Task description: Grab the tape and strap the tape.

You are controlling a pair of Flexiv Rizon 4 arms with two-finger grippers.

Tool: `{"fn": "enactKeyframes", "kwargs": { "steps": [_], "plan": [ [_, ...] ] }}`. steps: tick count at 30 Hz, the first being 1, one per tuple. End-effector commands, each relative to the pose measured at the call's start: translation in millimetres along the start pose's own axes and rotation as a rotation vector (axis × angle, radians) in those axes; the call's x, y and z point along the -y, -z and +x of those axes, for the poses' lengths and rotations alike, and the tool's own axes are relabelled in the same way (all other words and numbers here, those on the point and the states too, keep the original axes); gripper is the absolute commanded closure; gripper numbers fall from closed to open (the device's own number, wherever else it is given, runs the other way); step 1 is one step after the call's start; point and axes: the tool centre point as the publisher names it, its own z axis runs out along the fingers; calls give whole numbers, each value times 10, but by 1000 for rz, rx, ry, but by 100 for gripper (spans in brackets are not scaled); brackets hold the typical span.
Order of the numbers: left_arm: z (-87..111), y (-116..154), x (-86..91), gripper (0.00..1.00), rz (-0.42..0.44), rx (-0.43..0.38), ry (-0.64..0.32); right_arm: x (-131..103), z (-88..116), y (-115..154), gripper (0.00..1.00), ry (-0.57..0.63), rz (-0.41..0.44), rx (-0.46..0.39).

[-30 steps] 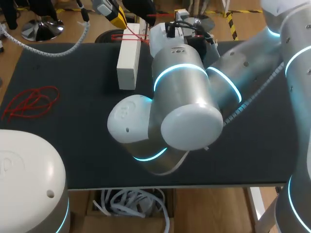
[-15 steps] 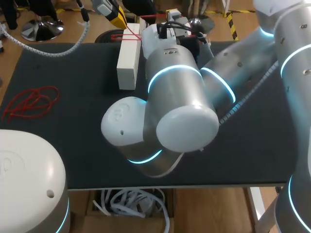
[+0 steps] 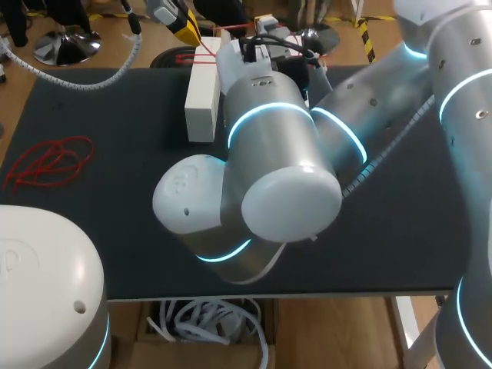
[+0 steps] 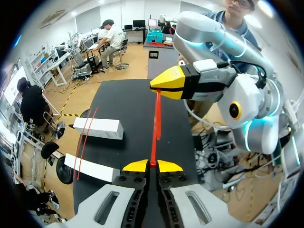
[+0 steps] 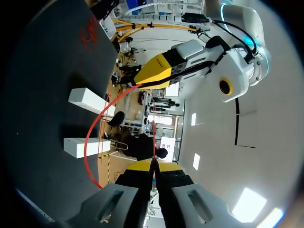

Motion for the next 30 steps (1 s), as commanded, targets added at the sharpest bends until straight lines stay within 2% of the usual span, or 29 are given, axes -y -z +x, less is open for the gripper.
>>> {"fn": "enactKeyframes", "kwargs": {
  "steps": [1,30],
  "plan": [
    [7,10,1,100,-3,-1,2,-47,-50,37,100,6,7,-5],
    [7,10,1,100,-3,-1,2,-204,84,-40,100,75,21,-26]
  ]
}}
